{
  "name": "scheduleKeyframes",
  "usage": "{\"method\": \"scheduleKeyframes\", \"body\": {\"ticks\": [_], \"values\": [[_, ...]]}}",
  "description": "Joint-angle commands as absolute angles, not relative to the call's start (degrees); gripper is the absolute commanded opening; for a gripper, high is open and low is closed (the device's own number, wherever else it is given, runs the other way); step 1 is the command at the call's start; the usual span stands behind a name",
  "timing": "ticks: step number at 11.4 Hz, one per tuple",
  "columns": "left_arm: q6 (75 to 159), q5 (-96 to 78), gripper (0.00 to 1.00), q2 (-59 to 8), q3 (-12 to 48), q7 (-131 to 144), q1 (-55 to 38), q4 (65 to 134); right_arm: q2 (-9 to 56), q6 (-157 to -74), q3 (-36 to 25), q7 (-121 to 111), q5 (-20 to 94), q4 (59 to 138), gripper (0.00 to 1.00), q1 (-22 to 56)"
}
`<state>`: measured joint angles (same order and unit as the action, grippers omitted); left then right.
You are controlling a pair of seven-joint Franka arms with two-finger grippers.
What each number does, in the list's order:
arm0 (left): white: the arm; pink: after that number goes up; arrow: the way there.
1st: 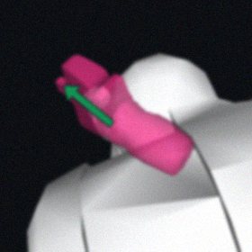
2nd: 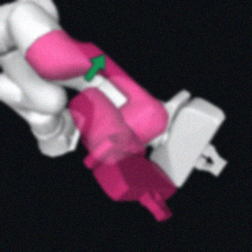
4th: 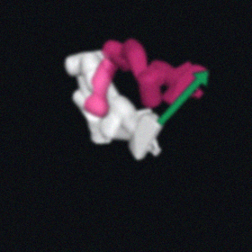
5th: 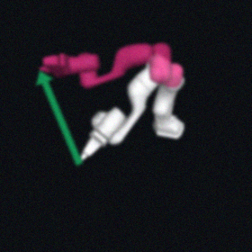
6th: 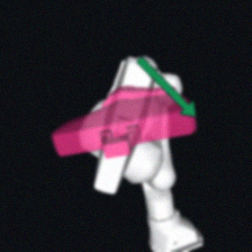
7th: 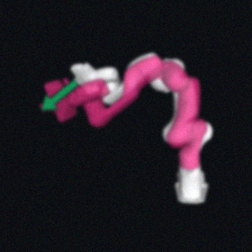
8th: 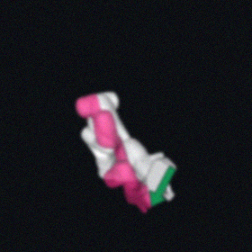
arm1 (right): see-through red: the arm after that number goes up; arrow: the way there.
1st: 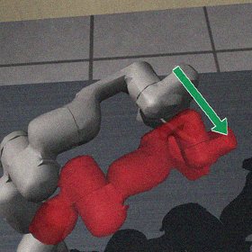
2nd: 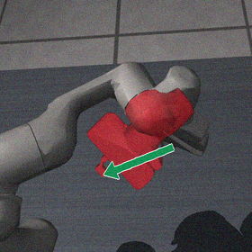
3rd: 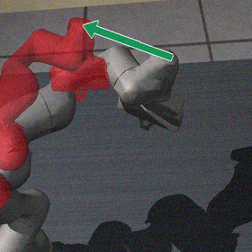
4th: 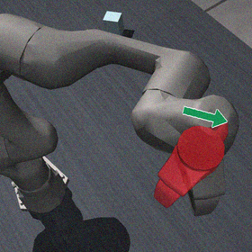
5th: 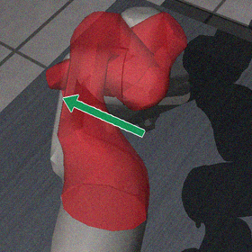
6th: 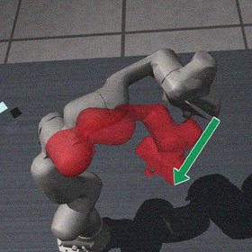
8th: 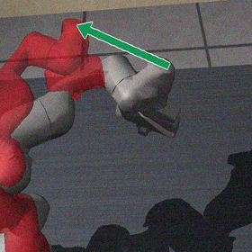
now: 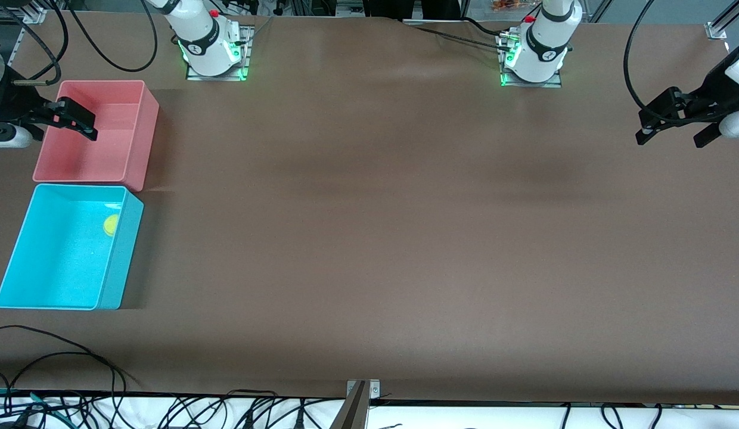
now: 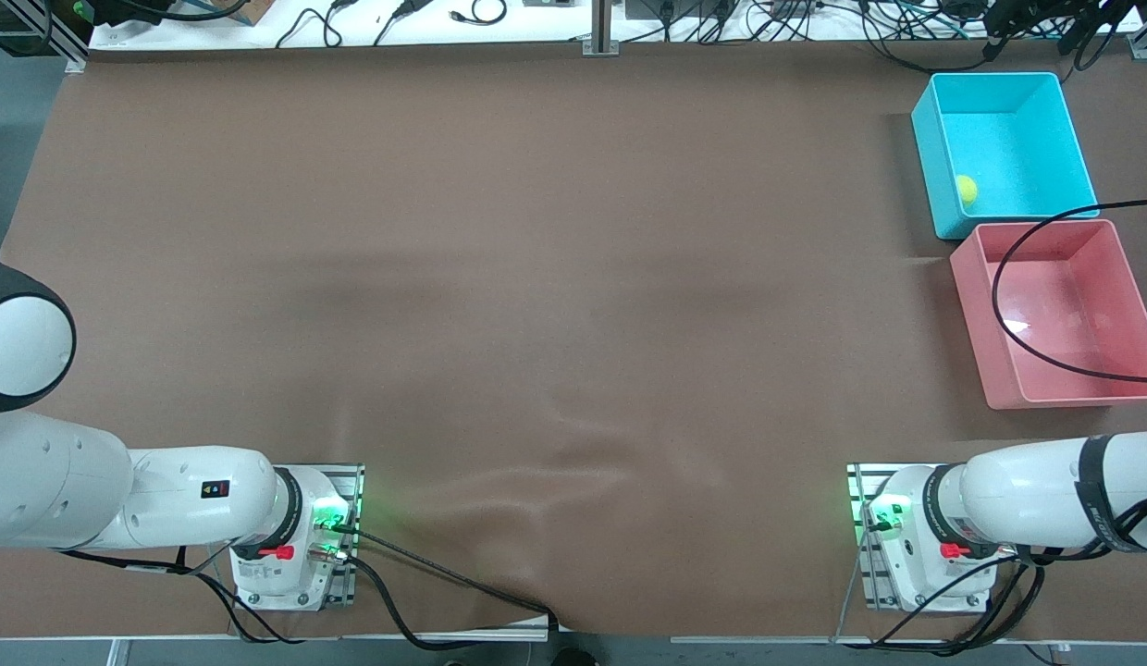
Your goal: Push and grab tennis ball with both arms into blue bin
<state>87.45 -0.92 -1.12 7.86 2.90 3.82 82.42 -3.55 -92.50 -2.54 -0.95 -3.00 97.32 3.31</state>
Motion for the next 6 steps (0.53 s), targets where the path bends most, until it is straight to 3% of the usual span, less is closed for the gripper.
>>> {"method": "scheduleKeyframes", "body": {"ticks": [1, 6], "values": [[87.36, -1.32, 1.00, -2.20, 8.00, 2.37, 3.60, 80.95, -3.25, -91.76, -2.29, 0.53, -2.02, 96.15, 1.00, 2.90], [87.36, -1.06, 1.00, -2.20, 7.82, 2.37, 4.04, 80.95, -1.67, -90.97, -2.29, 0.53, -1.93, 94.31, 1.00, 2.90]]}}
